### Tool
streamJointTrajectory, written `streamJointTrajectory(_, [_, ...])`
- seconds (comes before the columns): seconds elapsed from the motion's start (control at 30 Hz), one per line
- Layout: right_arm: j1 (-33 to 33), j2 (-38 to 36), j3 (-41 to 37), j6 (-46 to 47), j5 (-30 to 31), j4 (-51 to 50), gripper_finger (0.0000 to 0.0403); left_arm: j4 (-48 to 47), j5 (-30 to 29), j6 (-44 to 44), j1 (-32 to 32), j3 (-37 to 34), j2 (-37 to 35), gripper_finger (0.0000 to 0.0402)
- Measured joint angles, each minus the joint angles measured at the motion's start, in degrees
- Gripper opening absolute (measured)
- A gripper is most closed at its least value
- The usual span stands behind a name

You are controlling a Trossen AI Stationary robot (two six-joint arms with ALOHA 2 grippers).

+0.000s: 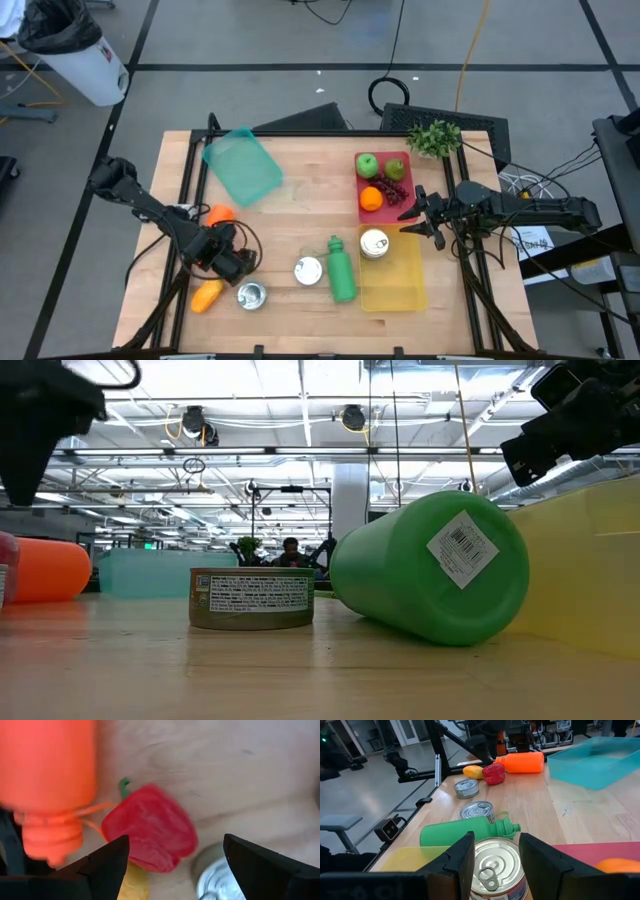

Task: Pick & Place Food Item
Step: Put the red bell pepper into the pink bin

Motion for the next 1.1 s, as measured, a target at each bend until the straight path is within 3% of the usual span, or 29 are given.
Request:
streamJointTrajectory(0.1, [0.00, 0.00, 0.00, 0.01, 0.00, 0.00, 0.0141, 2.67, -0.19, -9.65, 0.04, -2.37, 0.00, 0.0329])
streamJointTrajectory(0.23, [0.02, 0.00, 0.00, -0.01, 0.00, 0.00, 0.0141, 6.60, -0.11, -15.09, 0.04, -4.68, -0.11, 0.0324])
streamJointTrajectory(0.47, [0.02, -0.02, 0.00, -0.01, -0.02, -0.05, 0.0141, 6.61, 8.43, -23.49, 0.14, -5.84, 0.04, 0.0328])
streamJointTrajectory(1.1, [0.02, 0.00, 0.02, -0.01, -0.02, -0.20, 0.0141, 7.92, 5.59, -17.82, 1.11, -5.56, 5.54, 0.0330])
